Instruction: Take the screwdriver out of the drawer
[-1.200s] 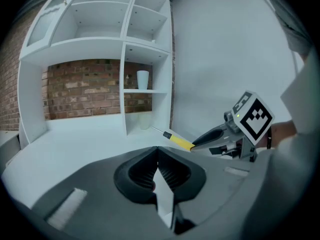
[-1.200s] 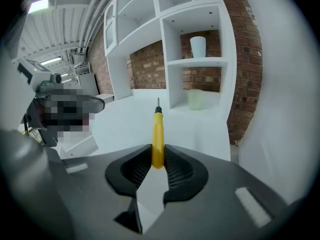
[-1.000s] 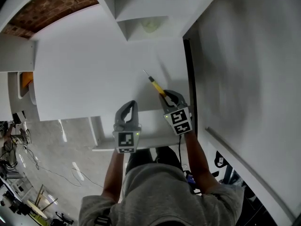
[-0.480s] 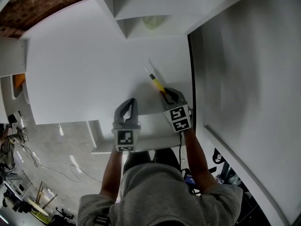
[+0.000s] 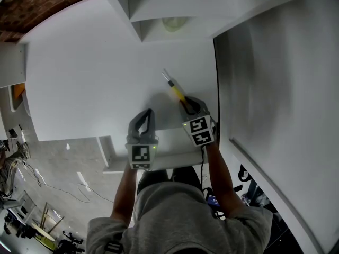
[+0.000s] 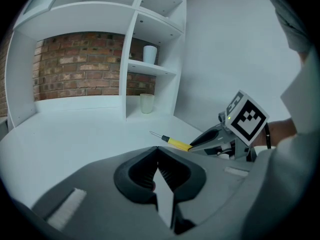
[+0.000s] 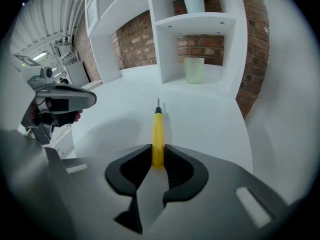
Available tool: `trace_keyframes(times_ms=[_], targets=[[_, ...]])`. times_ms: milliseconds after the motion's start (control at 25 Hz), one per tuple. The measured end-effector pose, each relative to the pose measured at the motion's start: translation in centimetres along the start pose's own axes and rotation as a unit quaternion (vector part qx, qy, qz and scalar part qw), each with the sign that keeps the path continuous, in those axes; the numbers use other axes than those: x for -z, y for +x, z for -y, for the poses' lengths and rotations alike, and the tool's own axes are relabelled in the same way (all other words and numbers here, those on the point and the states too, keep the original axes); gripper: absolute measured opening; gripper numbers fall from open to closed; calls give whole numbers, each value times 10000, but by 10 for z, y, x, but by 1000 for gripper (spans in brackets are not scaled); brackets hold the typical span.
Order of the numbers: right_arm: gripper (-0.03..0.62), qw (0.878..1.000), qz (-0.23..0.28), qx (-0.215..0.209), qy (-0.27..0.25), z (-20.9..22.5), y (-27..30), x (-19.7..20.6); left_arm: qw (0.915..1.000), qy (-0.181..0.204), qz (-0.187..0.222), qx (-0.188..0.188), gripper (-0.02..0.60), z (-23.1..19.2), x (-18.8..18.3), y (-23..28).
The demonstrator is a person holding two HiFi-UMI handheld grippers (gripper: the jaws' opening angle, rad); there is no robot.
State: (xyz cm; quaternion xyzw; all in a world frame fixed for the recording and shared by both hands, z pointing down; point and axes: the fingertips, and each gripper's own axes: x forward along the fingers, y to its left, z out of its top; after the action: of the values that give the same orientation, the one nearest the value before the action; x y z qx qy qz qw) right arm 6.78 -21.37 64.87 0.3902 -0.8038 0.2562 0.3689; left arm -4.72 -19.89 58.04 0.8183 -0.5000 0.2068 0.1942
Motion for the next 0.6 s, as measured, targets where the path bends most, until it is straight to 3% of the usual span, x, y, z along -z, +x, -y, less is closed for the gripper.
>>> trace_keyframes(times_ms=[600], targets=[[104,9999,60,137,27,-2,0,-1,10000,-18,39,35,12,1,-3,-5]])
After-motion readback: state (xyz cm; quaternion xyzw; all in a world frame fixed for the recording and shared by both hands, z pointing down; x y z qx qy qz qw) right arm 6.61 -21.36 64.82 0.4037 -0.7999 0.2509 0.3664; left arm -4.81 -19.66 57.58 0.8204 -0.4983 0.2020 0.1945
